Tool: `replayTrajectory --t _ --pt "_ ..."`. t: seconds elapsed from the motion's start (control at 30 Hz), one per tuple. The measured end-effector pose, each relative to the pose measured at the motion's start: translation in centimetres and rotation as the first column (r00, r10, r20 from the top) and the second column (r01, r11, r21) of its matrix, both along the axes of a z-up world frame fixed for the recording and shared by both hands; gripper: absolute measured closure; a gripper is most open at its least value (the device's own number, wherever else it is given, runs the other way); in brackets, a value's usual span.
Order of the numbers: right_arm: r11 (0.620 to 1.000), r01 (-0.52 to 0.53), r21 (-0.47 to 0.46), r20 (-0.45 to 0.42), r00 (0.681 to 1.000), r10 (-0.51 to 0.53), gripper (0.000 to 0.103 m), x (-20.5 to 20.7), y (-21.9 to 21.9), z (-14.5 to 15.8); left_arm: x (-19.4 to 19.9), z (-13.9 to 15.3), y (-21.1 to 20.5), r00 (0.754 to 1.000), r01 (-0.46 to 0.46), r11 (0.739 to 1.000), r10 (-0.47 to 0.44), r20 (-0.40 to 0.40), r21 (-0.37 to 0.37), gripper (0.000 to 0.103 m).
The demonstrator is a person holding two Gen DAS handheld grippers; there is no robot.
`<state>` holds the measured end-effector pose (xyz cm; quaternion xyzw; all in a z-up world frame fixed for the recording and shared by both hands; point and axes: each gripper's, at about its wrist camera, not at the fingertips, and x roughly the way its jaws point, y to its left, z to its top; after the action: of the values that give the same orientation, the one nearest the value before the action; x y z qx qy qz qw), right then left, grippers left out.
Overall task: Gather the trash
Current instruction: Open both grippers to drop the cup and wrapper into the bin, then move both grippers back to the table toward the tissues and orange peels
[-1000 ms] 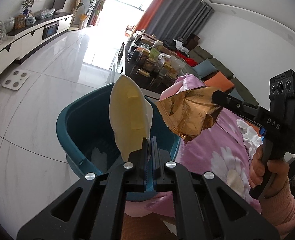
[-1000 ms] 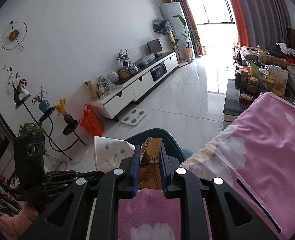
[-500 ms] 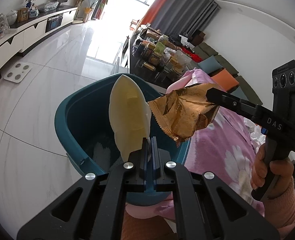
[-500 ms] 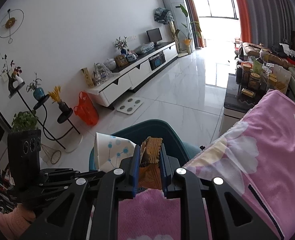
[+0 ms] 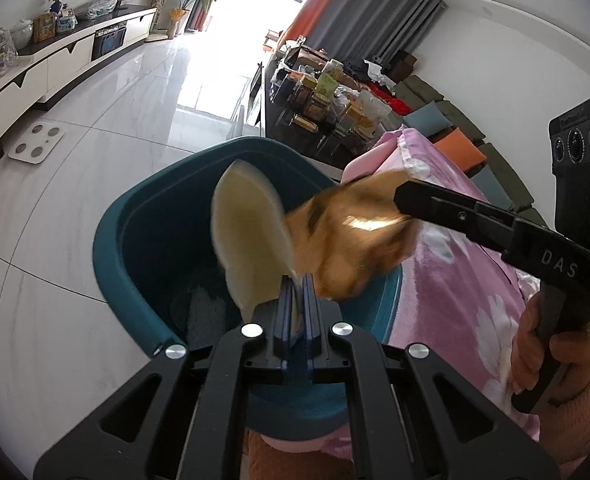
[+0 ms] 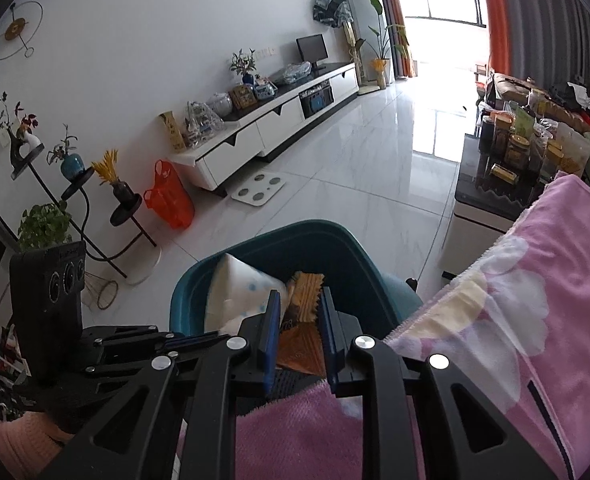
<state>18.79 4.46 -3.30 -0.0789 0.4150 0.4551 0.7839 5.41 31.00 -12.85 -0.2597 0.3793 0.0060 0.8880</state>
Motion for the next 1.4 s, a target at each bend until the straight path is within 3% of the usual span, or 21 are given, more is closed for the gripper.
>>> replayTrajectory --t 0.03,0.1,0.27,0.37,0.6,0.73,1.0,1.23,1.4 --pt "1.0 0.005 -0.005 -0.006 1.0 -0.005 0.083 0.1 0.0 -0.1 0.1 -0.1 -0.1 1.0 -0.003 1.0 0.003 -0.003 0.004 0.097" --pt "1.0 0.017 -0.006 -0.018 1.0 -0.017 0.07 0.2 -0.1 -0.3 0.7 -0.4 -0.2 1.0 -0.004 1.0 0.004 -0.013 0.011 0.097" --pt "0.999 0.037 0.023 -0.028 0.999 -0.036 0.069 -0.1 -1.3 0.1 0.9 -0.4 -0.4 1.0 -0.011 1.0 0.012 -0.011 0.022 0.091" --pt "0.997 0.047 0.061 -0.031 0.998 -0.045 0.069 -0.2 -2.9 0.8 -0.1 0.7 -0.8 0.999 -0.014 0.999 0.013 0.034 0.043 0.079" --pt "0.983 0.07 0.168 0.018 0.997 -0.074 0.056 -2.6 -8.7 3.6 -2.9 5.1 -4.1 0.984 0.036 0.99 -0.059 0.17 0.14 0.056" --pt "0.973 0.107 0.203 0.062 0.991 -0.122 0.052 -4.2 -12.9 4.9 -3.2 7.3 -7.5 0.96 0.128 0.98 -0.162 0.227 0.155 0.054" --pt "0.929 0.292 0.227 0.077 0.945 -0.316 0.052 -6.8 -23.4 5.3 -0.8 8.3 -16.6 0.886 0.369 0.916 -0.398 0.236 0.16 0.052" --pt "0.849 0.475 0.232 0.079 0.86 -0.503 0.052 -8.9 -32.6 4.6 1.8 7.8 -24.7 0.817 0.514 0.836 -0.546 0.187 0.192 0.052" --pt "0.779 0.576 0.248 0.066 0.792 -0.606 0.051 -9.6 -37.5 4.3 3.5 8.1 -29.1 0.779 0.572 0.794 -0.604 0.169 0.206 0.052"
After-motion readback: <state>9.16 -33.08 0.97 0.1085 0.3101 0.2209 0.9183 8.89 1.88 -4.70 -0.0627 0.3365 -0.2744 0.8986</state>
